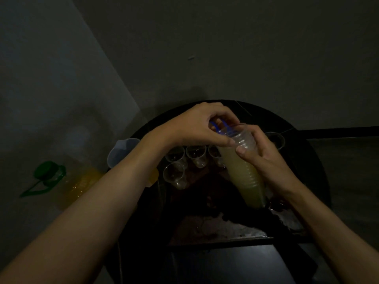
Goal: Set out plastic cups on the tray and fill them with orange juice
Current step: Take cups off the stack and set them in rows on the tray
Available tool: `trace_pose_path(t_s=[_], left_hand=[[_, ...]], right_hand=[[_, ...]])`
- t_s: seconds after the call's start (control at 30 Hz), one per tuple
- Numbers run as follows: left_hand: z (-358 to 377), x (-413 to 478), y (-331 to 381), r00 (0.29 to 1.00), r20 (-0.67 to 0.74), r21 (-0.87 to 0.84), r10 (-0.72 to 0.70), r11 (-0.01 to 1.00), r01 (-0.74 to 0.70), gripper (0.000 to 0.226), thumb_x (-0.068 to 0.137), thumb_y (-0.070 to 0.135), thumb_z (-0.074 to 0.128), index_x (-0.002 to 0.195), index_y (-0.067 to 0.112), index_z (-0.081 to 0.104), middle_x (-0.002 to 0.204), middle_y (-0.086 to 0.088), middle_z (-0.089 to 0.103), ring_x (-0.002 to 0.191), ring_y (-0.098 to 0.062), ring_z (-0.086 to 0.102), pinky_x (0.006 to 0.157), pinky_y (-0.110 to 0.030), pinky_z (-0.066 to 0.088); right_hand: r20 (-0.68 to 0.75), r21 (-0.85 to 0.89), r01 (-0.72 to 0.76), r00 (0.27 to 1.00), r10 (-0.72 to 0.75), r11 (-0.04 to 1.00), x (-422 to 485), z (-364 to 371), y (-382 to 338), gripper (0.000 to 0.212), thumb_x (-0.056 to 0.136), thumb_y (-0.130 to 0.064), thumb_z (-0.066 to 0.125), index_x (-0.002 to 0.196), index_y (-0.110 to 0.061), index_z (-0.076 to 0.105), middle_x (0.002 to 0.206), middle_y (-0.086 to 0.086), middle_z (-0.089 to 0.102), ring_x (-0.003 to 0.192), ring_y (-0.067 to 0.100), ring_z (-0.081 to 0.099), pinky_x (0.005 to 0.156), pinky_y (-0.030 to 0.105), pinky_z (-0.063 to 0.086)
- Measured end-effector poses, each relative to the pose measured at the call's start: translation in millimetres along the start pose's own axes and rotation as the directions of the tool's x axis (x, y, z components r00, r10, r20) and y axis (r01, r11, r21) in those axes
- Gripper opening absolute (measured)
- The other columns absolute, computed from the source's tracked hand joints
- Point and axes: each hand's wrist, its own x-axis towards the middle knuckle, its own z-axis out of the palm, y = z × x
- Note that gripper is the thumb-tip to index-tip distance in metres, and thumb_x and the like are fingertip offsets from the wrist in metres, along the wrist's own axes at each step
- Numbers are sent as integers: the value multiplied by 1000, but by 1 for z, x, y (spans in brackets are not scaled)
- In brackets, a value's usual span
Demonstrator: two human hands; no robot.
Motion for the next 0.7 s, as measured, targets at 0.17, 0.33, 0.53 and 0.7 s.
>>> trace_pose_path(t_s=[0.17, 0.33, 0.53, 0.7], left_hand=[[-3, -3, 1, 998, -53, -66, 19, 998, -22, 60, 71, 45, 77, 121, 14, 68, 117, -1, 65, 103, -14, 66, 85, -32, 57], [-18, -13, -5, 983, -184, -151, 15, 988, -44, 59, 74, 38, 79, 125, 10, 65, 117, -9, 67, 105, -22, 66, 91, -39, 57], [-37, -40, -25, 886, -464, -299, 9, 940, -166, 62, 75, 38, 84, 123, 5, 62, 115, -14, 66, 105, -22, 63, 92, -34, 50], [-33, -78, -51, 825, -559, -214, -79, 975, -52, 61, 71, 34, 84, 124, 14, 63, 117, 0, 70, 107, -14, 67, 89, -25, 52]], right_hand=[[8, -11, -8, 1000, 9, 1000, -1, -1, -1, 49, 82, -42, 70, 127, -34, 54, 119, -14, 64, 108, 13, 66, 80, 28, 57], [5, -31, -8, 1000, 8, 999, -2, -4, -2, 45, 83, -33, 65, 127, -34, 53, 111, -23, 64, 101, 8, 66, 73, 23, 55], [-25, -59, -9, 1000, 8, 998, -4, -12, -1, 46, 83, -34, 65, 127, -38, 53, 112, -27, 63, 104, 4, 64, 75, 22, 55], [-81, -73, -1, 997, -5, 997, -3, -16, -3, 46, 82, -36, 64, 126, -40, 53, 108, -32, 61, 100, -2, 64, 71, 19, 54]])
